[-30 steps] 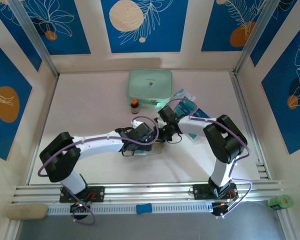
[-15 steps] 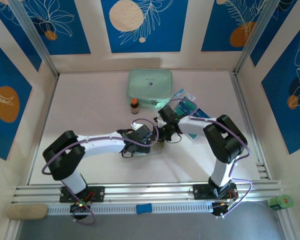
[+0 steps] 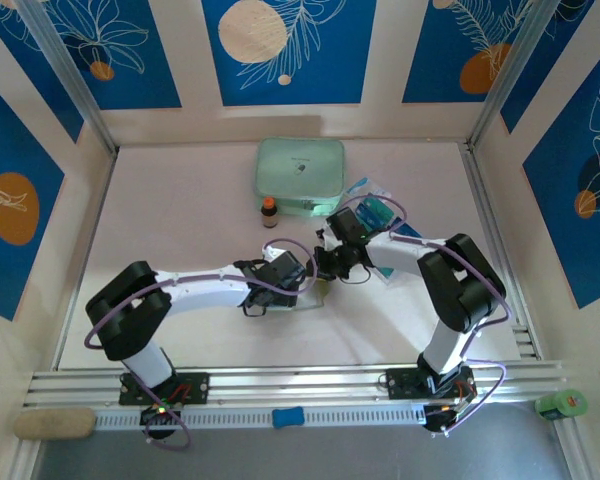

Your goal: Put the credit cards into the card holder

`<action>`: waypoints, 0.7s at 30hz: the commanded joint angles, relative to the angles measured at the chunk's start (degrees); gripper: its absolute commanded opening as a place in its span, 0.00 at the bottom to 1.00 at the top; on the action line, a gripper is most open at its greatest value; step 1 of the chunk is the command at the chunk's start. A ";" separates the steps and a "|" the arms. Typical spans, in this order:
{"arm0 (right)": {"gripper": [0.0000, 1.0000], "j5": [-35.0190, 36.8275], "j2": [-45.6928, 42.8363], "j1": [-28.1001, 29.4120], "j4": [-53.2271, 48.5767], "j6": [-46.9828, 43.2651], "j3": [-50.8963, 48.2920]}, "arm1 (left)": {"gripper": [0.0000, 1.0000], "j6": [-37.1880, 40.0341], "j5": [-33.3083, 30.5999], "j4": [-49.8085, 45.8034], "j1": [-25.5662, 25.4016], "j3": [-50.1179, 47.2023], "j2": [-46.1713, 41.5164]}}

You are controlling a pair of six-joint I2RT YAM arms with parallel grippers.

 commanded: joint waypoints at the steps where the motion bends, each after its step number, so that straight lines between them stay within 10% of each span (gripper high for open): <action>1: 0.19 -1.22 -1.20 -0.37 0.46 0.68 -0.85 | 0.82 0.47 0.03 0.58 -0.41 -0.84 0.05; 21: 0.28 -5.05 6.08 -0.02 4.11 2.08 1.71 | 0.81 0.73 0.05 1.39 -0.41 -1.63 -0.33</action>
